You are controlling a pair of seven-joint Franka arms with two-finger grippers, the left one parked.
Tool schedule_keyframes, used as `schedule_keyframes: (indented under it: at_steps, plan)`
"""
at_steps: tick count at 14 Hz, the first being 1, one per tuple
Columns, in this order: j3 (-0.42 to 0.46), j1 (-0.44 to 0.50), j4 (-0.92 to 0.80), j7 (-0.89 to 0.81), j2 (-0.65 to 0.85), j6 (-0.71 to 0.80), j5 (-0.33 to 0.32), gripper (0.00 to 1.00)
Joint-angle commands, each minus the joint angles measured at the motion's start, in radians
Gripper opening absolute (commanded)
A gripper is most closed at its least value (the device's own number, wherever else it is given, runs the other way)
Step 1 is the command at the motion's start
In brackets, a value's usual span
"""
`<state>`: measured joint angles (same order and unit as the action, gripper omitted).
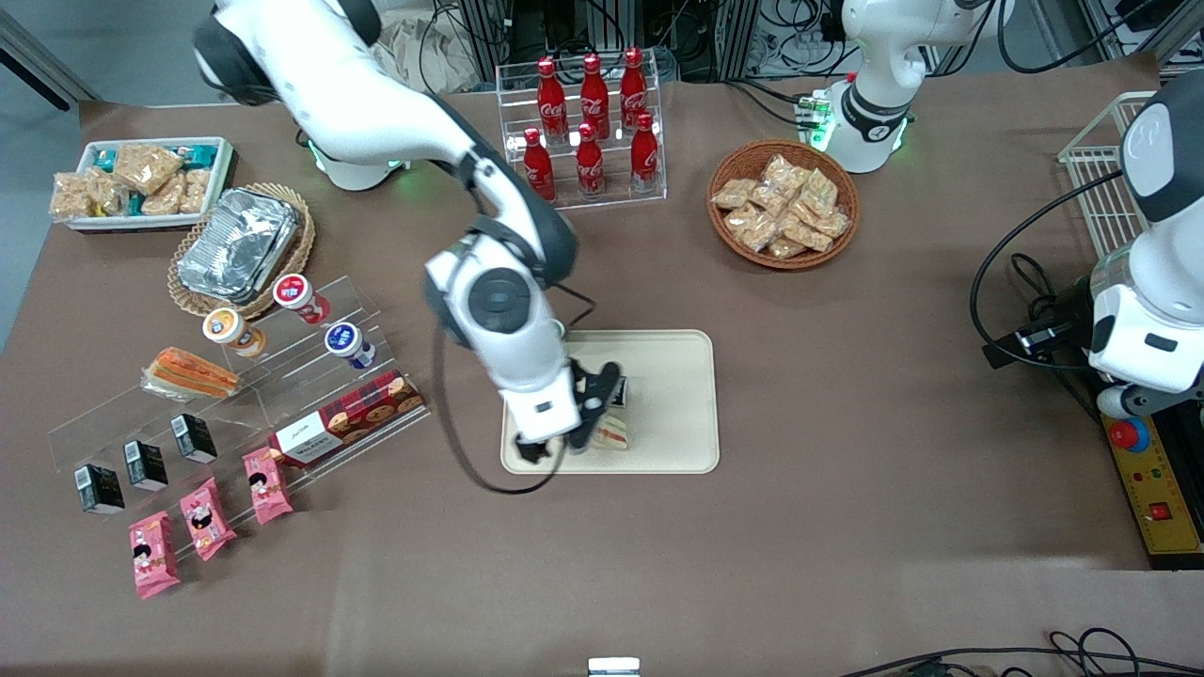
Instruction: Place sandwich on tray
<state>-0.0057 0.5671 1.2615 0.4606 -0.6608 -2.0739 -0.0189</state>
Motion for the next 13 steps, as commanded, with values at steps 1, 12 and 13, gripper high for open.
schedule_keyframes:
  at_steps: [1, 12, 13]
  plan:
    - [0.012, -0.091, 0.027, 0.004, 0.111, 0.087, 0.031, 0.96]
    - [0.0, -0.482, 0.022, -0.017, 0.369, 0.42, 0.059, 0.97]
    - [0.0, -0.502, 0.022, -0.019, 0.389, 0.428, 0.056, 0.97]
